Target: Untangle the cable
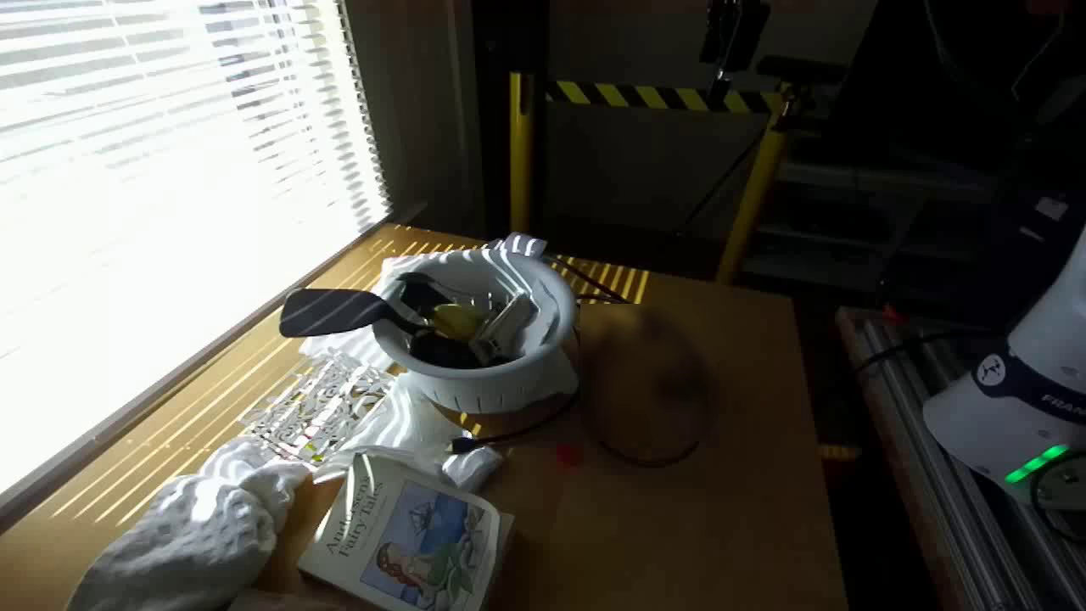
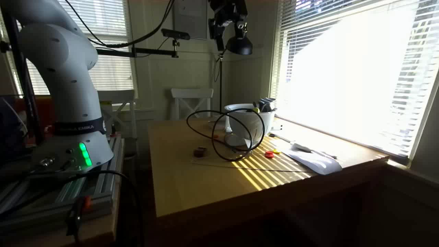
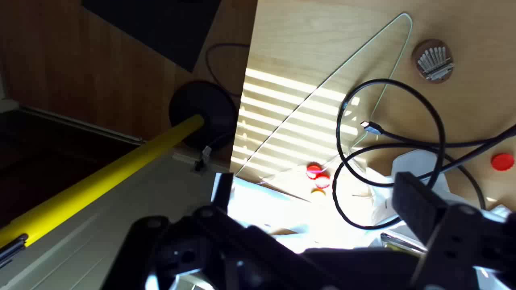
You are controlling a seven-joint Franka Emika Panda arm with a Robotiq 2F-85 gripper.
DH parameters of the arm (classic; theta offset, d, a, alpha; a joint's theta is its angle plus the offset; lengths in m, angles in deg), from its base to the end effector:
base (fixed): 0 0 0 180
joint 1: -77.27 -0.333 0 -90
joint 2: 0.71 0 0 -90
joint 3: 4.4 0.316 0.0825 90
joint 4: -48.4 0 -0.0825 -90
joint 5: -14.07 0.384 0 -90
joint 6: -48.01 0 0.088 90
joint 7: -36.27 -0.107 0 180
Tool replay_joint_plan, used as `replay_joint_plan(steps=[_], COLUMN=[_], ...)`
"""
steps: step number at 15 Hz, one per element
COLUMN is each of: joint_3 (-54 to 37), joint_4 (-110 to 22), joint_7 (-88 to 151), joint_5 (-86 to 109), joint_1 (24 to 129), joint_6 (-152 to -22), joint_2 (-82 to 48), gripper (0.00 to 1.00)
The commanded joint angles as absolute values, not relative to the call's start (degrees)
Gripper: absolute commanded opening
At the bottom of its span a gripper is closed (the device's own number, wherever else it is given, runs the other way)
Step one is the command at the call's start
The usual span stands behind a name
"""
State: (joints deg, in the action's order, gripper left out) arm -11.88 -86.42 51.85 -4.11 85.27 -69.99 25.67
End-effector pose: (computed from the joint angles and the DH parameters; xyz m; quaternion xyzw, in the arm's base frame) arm 0.4089 -0.1356 0.5184 0.9874 0.0677 0.0491 0.1340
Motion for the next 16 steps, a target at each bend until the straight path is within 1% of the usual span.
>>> replay_joint_plan(steps=[1,3,6,9,13,15,16], joint_3=[-12.2,-11.8,-13.4,-14.2,-16.8,-18.1,-15.8], joint_4=[-86.3,-87.1,-90.6,-94.1,-97.4,-97.7,-97.7], joint_7=[51.7,52.3,61.3,68.2,80.9,88.1,82.5], joint_5=[-4.3,-4.6,-0.4,-1.0,-2.2,-0.7,-1.5], joint_1=[84.8,84.4,80.4,78.5,78.1,77.9,79.4], joint_6=[-69.8,-70.0,-71.1,-72.2,-76.2,-79.5,-76.7], joint_2=[25.7,25.7,25.0,23.6,19.8,15.9,19.2], gripper=[1.00,1.00,1.00,1.00,1.00,1.00,1.00])
